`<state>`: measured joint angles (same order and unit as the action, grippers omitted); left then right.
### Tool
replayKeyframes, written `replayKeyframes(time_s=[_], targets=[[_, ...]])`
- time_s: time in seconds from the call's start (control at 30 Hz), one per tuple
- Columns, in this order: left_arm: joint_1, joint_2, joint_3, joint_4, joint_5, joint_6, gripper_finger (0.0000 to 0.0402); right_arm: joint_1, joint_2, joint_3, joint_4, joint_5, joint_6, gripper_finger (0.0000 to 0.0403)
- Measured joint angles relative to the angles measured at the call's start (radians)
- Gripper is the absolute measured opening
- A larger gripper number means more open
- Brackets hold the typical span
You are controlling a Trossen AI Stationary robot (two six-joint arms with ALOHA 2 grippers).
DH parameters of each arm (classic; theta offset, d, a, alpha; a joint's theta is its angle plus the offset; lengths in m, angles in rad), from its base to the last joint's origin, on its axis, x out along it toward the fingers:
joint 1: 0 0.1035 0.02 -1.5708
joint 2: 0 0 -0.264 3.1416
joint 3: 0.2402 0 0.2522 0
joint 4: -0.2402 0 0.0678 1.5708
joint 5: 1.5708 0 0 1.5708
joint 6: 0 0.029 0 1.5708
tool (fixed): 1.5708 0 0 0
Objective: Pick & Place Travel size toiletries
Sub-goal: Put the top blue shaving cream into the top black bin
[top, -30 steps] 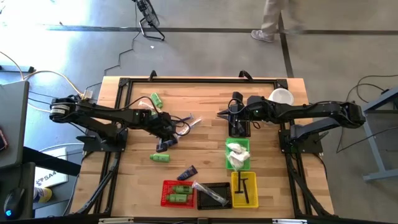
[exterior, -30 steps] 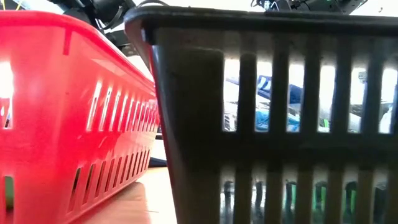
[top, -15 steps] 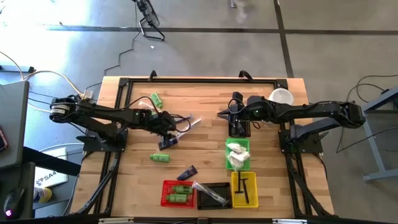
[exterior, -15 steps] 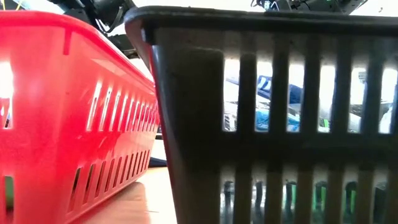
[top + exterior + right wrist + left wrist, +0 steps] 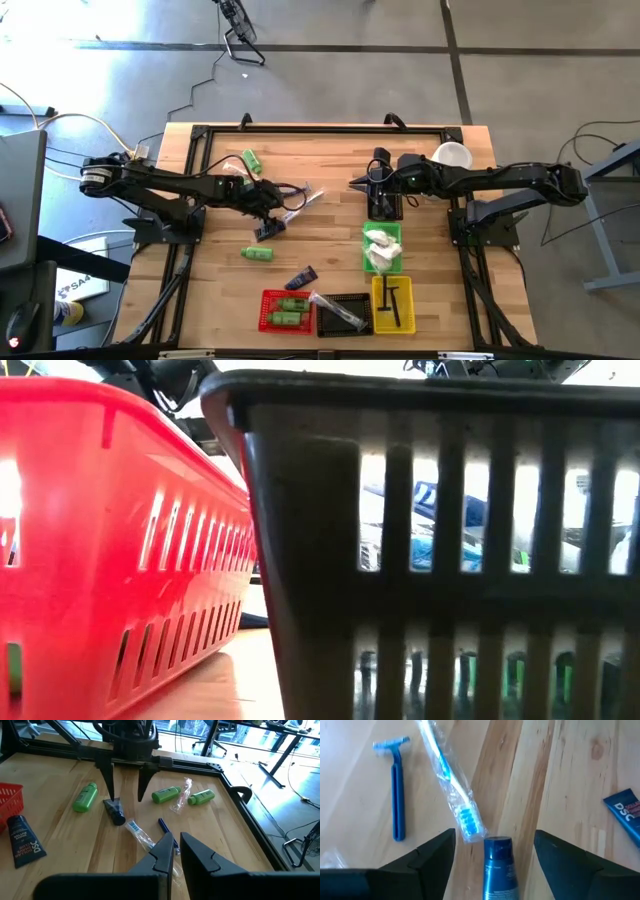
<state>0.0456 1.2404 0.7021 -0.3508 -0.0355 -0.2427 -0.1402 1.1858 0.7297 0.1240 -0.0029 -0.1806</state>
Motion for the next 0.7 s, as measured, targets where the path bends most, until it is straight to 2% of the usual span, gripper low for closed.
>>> replayKeyframes(time_s=[0.27,0.7], targets=[[0.000,0.017,-0.024,-0.070,0.055,-0.074,0.0257,0.000,0.000,0.000,0.000,0.000,0.000,0.0025],[0.000,0.142,-0.068,0.073,0.083,-0.131,0.0257,0.000,0.000,0.000,0.000,0.000,0.000,0.0025]])
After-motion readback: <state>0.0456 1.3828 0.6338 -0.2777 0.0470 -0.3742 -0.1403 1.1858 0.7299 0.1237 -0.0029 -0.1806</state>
